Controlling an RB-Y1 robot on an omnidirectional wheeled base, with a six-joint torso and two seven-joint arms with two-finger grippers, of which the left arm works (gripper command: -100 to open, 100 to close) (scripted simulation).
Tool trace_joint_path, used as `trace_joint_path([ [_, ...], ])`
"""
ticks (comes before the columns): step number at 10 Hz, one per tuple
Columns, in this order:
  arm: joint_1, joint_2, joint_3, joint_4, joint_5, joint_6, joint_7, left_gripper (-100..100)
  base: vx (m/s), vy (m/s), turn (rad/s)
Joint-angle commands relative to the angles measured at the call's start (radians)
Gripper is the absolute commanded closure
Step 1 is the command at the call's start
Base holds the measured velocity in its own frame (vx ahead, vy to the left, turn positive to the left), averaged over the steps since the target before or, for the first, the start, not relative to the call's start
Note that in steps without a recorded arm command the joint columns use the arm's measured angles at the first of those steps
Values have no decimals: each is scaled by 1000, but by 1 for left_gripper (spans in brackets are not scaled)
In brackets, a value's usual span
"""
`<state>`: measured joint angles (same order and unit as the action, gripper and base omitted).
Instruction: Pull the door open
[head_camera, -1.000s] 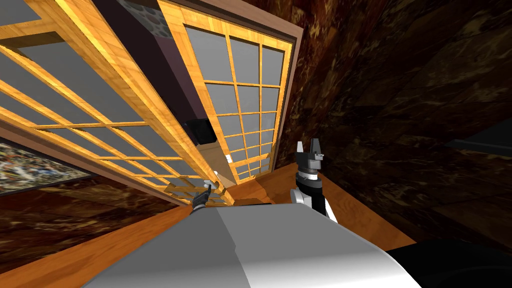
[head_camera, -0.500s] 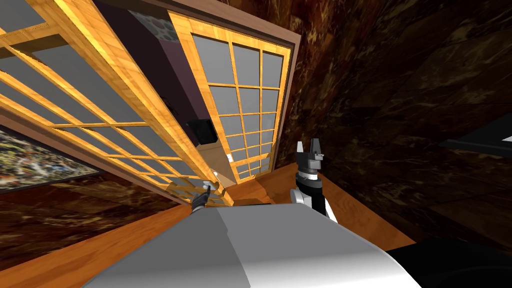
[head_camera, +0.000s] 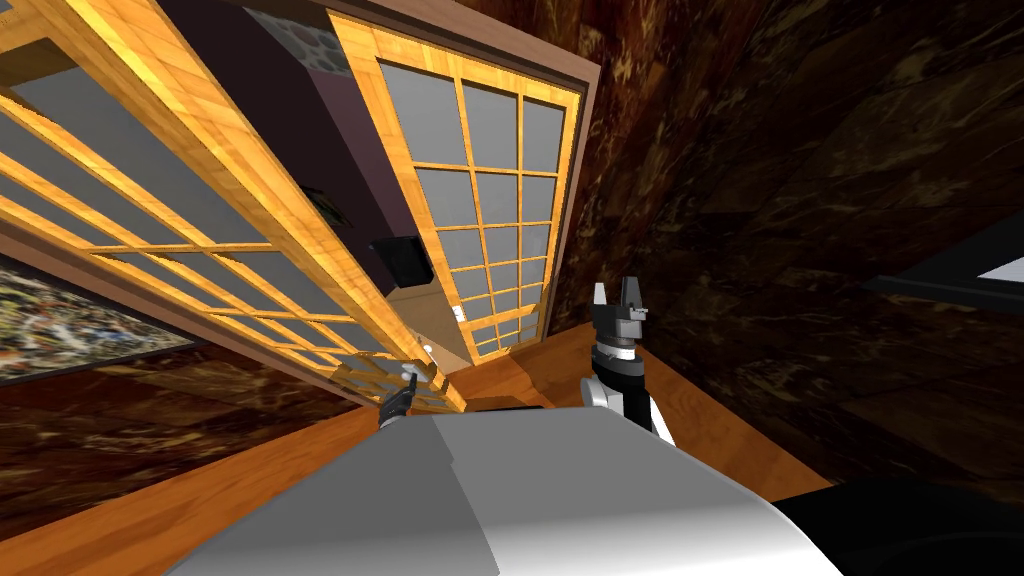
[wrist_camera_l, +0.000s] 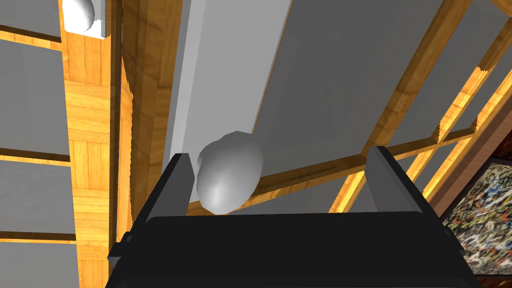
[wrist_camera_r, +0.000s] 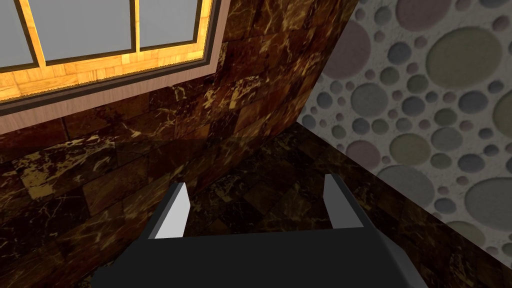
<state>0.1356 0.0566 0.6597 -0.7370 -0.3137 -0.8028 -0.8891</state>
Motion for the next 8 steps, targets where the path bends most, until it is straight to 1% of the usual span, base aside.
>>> trace_joint_path([
  [1, -4, 31, 25, 29, 19, 13, 9, 100, -49, -11, 25],
  [4, -4, 31, 25, 9, 19, 13, 9, 100, -20, 1, -1],
  [5, -4, 31, 25, 29, 19, 13, 9, 100, 8, -3, 5],
  [8, -4, 31, 25, 29, 19, 13, 9, 100, 11, 5, 1],
])
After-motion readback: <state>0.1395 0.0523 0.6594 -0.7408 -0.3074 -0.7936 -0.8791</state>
